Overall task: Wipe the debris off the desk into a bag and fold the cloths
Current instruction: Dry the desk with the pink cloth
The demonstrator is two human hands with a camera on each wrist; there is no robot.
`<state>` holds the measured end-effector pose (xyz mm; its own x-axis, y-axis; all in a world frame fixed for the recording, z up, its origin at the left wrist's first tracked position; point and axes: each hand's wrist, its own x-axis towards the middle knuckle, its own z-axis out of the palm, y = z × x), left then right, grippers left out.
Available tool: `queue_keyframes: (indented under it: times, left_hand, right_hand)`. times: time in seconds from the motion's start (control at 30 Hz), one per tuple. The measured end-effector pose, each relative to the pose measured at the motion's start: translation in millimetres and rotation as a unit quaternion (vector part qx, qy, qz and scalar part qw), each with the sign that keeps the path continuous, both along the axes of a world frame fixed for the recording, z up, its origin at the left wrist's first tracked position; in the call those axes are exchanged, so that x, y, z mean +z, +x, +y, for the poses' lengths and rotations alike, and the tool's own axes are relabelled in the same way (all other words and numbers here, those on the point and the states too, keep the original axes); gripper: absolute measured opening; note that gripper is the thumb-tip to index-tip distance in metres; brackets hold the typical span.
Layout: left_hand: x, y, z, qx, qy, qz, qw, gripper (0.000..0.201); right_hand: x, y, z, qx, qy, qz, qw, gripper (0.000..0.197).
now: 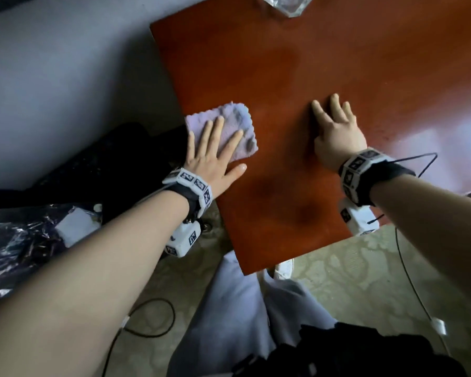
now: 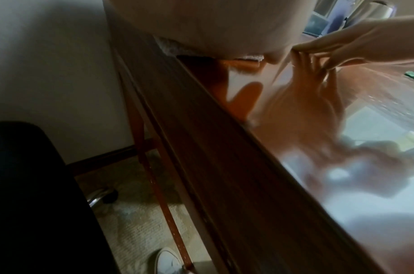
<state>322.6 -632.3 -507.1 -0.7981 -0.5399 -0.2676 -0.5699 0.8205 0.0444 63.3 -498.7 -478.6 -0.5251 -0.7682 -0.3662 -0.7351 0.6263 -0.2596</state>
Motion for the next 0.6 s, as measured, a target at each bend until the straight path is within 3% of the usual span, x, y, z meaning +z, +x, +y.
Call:
queue_keyframes:
  times: [0.23,0.37,0.5,0.53,0.6]
  left_hand:
    - [-2,6,110,-0.029,-0.001,0.018,0.999,0.085]
    - [-3,0,172,0.003,0.033,0.002,0.999,0.095]
    - [2,-11,197,0.052,0.097,-0.031,0.993,0.096]
    - [7,-12,194,0.066,0.125,-0.02,0.99,0.094]
    - [21,-11,176,0.108,0.191,0.077,0.973,0.09]
  right_hand:
    - [5,60,88,0.065,0.001,-0.028,0.997,0.081]
    - [14,84,100,0.06,-0.07,-0.076,0.993,0.062]
    - [16,112,105,0.119,-0.125,-0.124,0.977,0.064]
    - [14,120,105,0.13,-0.136,-0.135,0.973,0.065]
    - [11,133,104,0.121,-0.134,-0.154,0.971,0.071]
